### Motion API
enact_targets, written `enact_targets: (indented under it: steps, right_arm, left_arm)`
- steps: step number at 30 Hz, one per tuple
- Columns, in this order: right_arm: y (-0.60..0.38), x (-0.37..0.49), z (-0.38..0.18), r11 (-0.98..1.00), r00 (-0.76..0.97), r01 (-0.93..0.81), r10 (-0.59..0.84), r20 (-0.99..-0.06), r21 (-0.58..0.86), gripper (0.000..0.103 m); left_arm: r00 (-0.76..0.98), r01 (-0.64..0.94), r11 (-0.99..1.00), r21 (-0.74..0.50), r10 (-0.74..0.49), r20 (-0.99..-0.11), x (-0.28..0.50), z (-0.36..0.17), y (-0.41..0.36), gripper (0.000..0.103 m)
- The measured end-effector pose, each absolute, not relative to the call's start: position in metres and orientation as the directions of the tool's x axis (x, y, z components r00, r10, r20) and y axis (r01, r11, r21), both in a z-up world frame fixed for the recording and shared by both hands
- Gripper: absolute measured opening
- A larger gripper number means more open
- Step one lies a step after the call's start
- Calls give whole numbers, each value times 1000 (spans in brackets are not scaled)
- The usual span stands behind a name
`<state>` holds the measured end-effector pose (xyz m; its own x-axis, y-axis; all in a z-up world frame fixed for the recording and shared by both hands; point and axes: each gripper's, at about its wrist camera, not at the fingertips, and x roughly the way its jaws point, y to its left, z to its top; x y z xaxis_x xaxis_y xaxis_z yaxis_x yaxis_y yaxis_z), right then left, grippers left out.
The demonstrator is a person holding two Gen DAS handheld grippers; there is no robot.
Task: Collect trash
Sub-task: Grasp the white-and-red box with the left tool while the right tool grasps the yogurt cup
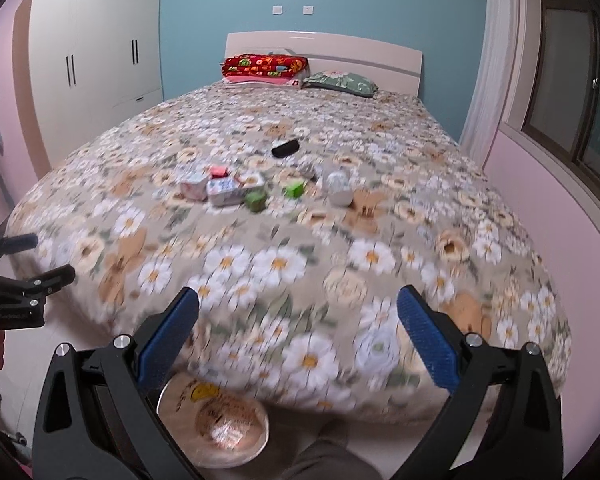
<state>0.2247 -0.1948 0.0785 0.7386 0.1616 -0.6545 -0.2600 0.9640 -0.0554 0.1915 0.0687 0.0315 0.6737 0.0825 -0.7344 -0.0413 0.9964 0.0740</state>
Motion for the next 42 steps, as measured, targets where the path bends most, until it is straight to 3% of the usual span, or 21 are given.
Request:
enact_targets:
  steps: [9,22,42]
  right_arm:
    - [-196,321,75,973,726,-224,135,-675,-47,97]
    - [-199,439,18,981,672,-188,95,-735,-44,97]
    - [-177,588,-87,978,576,-173,3,-818,-118,97]
  left_arm:
    - [653,-107,992,63,118,-748,288,25,88,99]
    - [616,-136,991,3,87,-783,397,-24,102,99]
    - [560,-171,985,22,116,-820,492,-99,122,99]
